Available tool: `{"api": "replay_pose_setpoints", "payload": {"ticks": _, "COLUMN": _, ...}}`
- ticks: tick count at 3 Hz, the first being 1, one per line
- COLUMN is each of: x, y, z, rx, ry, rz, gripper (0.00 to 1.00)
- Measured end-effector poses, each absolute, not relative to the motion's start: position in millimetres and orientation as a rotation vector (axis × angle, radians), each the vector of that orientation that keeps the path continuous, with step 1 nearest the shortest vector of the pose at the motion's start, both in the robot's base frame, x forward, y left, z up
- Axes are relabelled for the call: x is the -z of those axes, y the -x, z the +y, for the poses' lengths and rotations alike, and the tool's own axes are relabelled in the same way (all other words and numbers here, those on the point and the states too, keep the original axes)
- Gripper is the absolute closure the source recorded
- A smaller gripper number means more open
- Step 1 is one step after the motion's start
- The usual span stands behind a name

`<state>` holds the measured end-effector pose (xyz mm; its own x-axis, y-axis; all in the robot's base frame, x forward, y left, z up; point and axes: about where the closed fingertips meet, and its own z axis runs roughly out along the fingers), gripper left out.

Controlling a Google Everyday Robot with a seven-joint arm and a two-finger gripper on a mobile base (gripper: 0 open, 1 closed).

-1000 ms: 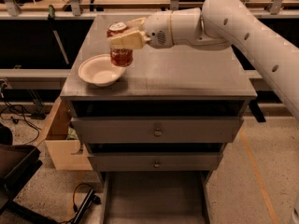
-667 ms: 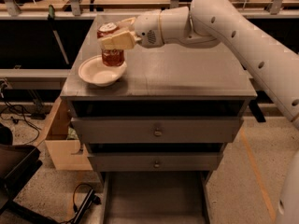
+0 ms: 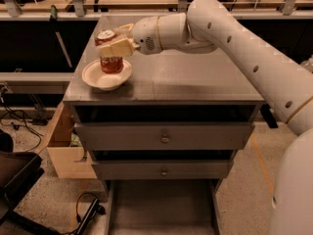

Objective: Place coke can into paper bowl

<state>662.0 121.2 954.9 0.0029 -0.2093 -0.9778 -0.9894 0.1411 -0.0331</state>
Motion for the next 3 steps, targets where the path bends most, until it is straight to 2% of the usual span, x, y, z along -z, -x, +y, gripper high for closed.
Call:
{"api": "replay_pose_setpoints", "payload": {"ticks": 2, "x": -925.3, "y": -673.7, "z": 129.0, "rx": -0.984, "ry": 1.307, "rz": 1.349, "gripper": 1.00}}
{"api": "replay_pose_setpoints", "payload": {"ticks": 3, "x": -925.1, "y": -672.7, "z": 132.0, "rx": -0.989, "ry": 1.310, "rz": 1.347, "gripper": 0.82}}
